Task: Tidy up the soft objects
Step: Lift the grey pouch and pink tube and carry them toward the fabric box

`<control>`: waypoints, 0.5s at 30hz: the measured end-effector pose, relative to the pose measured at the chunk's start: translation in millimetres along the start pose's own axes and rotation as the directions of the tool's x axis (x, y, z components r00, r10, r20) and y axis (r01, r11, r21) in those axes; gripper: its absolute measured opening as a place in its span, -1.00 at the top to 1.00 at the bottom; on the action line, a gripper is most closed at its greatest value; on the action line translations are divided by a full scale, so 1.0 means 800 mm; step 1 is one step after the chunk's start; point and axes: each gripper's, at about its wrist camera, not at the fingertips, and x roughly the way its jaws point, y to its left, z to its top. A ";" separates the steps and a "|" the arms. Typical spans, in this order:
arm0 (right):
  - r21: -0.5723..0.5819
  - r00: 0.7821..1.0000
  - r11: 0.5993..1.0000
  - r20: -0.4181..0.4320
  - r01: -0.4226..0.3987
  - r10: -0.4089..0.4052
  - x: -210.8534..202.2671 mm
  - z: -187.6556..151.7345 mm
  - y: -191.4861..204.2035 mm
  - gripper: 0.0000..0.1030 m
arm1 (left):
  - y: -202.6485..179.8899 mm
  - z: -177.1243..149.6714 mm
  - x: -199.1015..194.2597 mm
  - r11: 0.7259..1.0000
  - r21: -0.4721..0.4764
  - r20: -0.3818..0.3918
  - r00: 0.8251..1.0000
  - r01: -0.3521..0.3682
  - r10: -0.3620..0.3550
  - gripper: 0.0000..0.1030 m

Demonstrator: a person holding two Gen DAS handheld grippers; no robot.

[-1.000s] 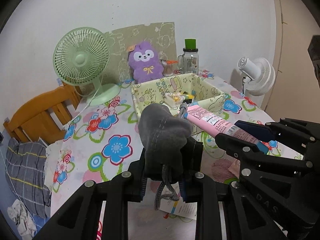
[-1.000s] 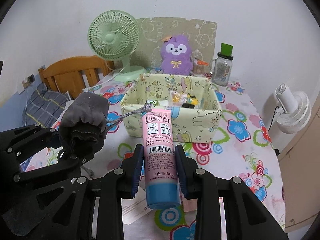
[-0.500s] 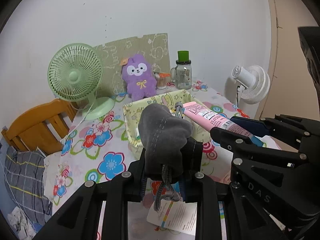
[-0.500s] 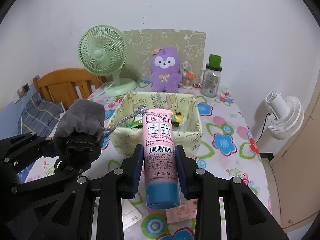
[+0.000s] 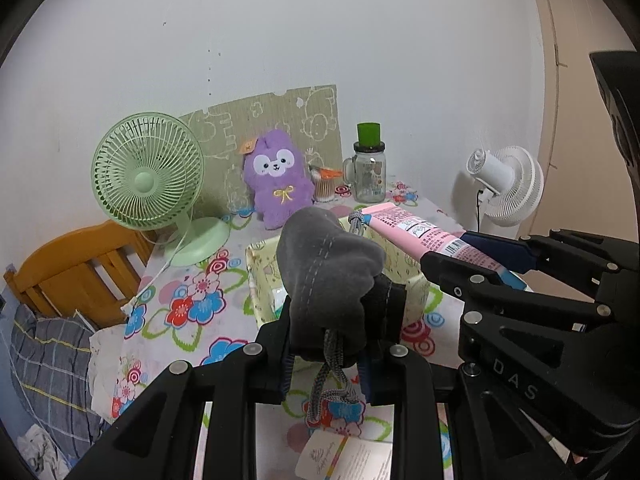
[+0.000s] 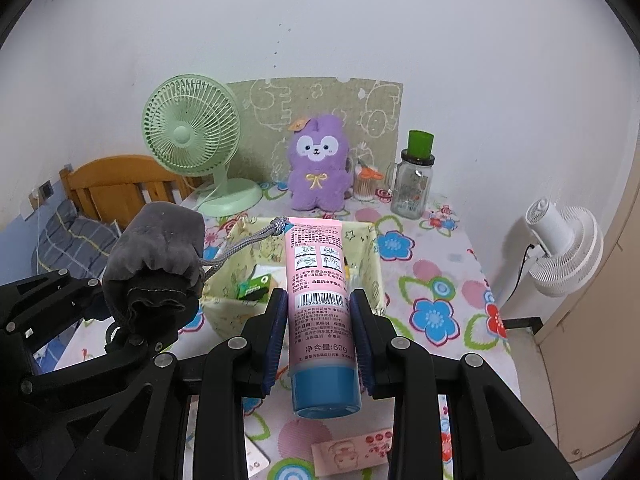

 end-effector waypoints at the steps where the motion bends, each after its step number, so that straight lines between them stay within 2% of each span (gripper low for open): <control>1: 0.002 1.000 1.000 0.000 0.001 -0.001 0.002 0.003 -0.001 0.33 | 0.001 0.003 0.002 1.000 -0.003 0.001 1.000 0.000 0.000 0.52; 15: 0.017 1.000 1.000 -0.009 0.012 -0.012 0.044 0.032 -0.019 0.33 | 0.011 0.032 0.052 1.000 -0.017 -0.007 1.000 0.004 -0.004 0.52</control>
